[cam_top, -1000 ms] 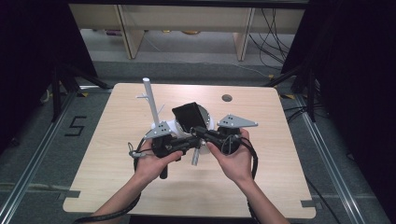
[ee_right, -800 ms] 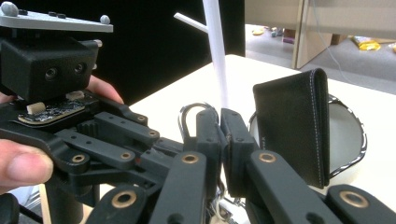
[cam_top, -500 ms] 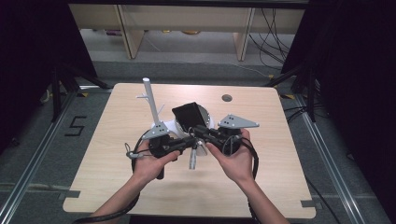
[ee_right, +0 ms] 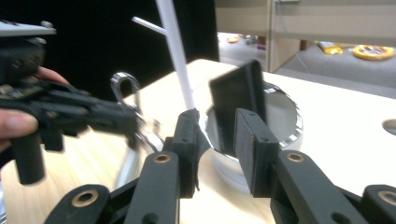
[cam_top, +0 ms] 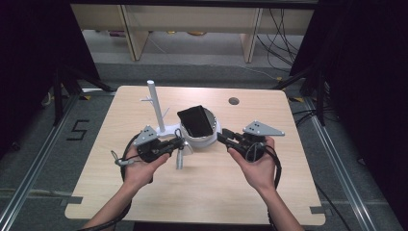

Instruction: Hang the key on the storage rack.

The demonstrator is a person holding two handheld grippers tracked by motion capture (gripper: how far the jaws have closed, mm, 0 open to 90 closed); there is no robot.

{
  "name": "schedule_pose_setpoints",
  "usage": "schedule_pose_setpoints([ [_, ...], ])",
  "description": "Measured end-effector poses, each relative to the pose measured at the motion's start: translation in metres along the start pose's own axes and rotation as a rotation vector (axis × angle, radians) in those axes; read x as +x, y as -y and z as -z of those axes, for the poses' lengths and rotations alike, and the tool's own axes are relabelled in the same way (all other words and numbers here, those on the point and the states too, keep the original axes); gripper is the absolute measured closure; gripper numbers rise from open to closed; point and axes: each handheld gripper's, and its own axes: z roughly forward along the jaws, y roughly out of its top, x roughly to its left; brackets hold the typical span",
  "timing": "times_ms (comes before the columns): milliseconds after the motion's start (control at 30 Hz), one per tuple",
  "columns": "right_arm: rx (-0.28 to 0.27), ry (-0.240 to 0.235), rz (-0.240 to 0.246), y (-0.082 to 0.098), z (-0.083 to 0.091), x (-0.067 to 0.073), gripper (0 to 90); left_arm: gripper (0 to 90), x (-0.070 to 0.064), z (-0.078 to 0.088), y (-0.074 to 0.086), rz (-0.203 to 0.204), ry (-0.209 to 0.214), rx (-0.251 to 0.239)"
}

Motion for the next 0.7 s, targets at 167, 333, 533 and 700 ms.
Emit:
schedule_pose_setpoints([
  [167, -0.001, 0.045, -0.009, 0.010, 0.008, -0.014, 68.9, 84.6, 0.015, 0.012, 0.002, -0.019, -0.106, -0.011],
  [333, -0.017, 0.089, 0.003, 0.019, 0.013, -0.026, 66.9, 84.6, 0.029, 0.022, 0.003, -0.023, -0.183, -0.018],
  [533, 0.000, 0.118, -0.046, 0.028, 0.017, -0.031, 66.2, 84.5, 0.042, 0.030, 0.002, -0.024, -0.275, -0.011],
  [700, 0.003, 0.131, -0.013, 0.034, 0.017, -0.038, 65.9, 84.6, 0.052, 0.032, 0.001, -0.022, -0.345, -0.010],
])
